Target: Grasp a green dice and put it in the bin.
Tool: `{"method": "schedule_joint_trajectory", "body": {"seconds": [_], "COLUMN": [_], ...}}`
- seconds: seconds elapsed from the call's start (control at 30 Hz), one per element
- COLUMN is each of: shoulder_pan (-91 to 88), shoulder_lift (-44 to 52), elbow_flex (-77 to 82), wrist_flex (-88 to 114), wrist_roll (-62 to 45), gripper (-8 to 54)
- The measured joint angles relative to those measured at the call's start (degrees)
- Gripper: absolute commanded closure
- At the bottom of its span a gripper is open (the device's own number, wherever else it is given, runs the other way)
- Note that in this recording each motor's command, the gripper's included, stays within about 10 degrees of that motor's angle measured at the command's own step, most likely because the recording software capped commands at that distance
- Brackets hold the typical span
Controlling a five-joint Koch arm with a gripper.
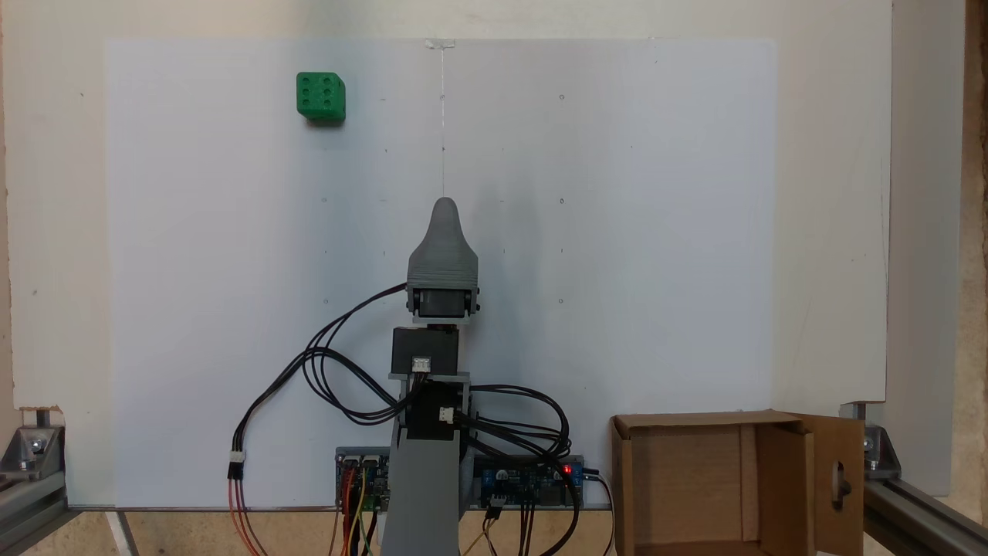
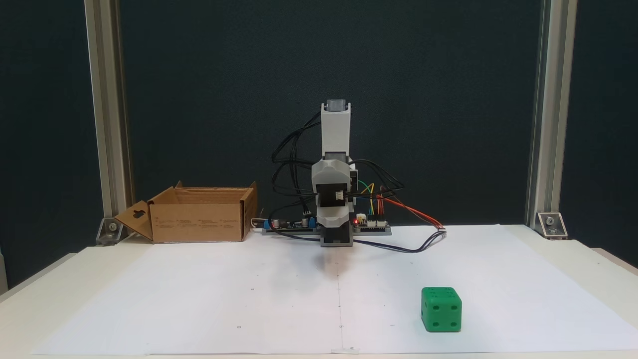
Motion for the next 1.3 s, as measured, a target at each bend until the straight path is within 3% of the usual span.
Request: {"method": "schedule_joint_trajectory", "body": {"seconds": [0.33, 0.47, 0.83, 1.07, 1.3], "shoulder_pan": [0.53, 2.72, 2.55, -1.05, -4.75], "shoulder_lift": [0.0, 0.0, 0.0, -0.35, -16.17], "elbow_flex": [-0.09, -5.54, -45.26, -62.31, -78.57], "wrist_flex": [0.53, 13.18, 54.76, 80.95, 106.61], "wrist_roll": [-0.44, -0.79, -0.53, -0.44, 2.11], "gripper": [1.1, 2.8, 3.4, 3.3, 3.2]}}
